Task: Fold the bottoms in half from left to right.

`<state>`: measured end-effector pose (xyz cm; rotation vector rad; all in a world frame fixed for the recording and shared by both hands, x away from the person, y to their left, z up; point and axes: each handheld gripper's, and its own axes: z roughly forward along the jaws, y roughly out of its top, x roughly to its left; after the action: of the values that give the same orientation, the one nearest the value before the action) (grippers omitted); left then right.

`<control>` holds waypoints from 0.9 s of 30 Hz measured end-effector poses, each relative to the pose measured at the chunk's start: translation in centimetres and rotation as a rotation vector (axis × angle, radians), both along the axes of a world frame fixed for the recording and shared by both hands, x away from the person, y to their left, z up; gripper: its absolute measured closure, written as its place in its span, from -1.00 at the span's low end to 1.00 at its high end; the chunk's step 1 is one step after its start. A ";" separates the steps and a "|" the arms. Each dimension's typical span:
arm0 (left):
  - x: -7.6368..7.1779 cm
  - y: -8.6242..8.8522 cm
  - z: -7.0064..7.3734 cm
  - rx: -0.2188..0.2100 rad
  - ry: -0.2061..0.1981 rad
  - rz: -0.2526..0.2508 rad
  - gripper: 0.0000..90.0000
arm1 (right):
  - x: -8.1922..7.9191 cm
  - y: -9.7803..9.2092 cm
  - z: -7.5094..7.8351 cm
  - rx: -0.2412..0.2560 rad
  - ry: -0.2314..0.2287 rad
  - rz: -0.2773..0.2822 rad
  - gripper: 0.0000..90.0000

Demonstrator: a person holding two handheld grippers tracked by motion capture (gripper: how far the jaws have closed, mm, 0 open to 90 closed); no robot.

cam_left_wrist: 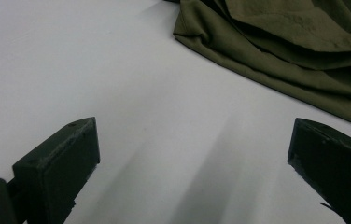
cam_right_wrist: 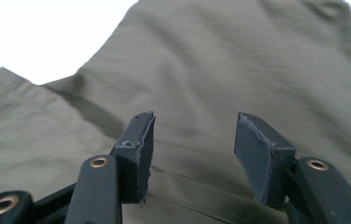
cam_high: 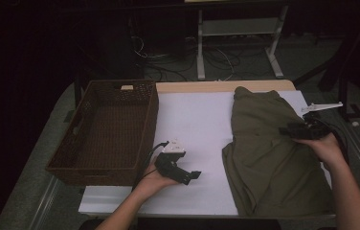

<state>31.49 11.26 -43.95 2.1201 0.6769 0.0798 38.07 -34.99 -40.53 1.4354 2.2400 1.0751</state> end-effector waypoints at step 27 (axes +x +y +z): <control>0.0 -0.3 -0.2 0.009 0.007 -0.014 -0.95 | -0.7 9.9 0.6 0.076 0.034 0.280 -0.13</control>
<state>31.51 11.00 -44.15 2.1346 0.6673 0.0677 37.36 -25.05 -39.93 1.1986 2.5042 1.2396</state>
